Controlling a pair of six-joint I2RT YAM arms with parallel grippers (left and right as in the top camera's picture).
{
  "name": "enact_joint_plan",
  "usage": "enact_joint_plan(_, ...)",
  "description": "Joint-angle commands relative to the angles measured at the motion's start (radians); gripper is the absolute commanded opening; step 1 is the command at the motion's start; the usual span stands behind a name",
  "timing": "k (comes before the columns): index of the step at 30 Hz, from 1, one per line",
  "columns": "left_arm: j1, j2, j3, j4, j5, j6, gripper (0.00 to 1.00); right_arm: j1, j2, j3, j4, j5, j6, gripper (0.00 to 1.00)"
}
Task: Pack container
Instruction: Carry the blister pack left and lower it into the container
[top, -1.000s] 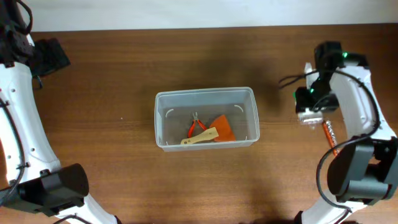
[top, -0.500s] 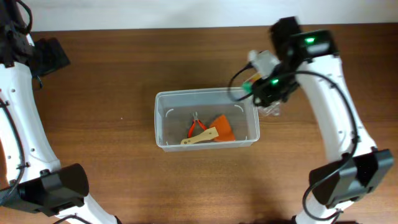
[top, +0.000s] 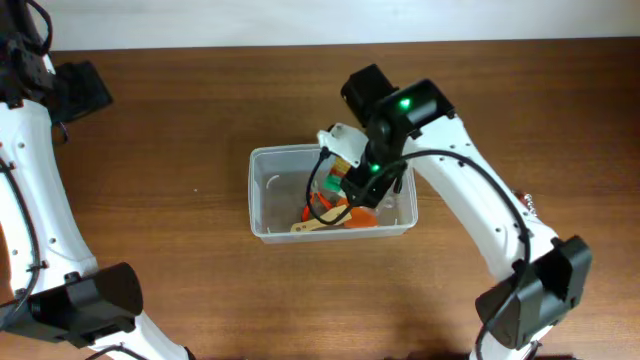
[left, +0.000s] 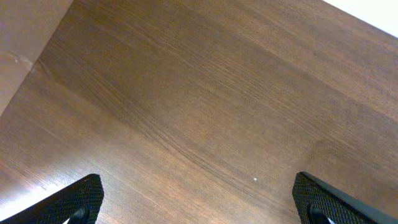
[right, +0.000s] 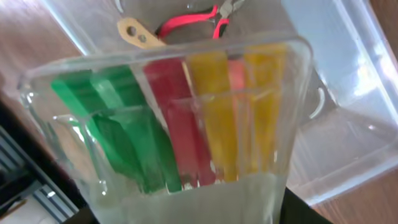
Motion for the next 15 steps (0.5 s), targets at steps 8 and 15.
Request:
enact_joint_plan(8,0.002,-0.006,-0.003,0.000,-0.001,-0.013,0.99,0.002,-0.015,-0.339,0.285,-0.013,0.015,0.30)
enact_joint_plan(15,0.002,-0.006,-0.003,0.000,0.000,-0.013,0.99,0.002,-0.015,-0.418,0.372,-0.013,0.053,0.47)
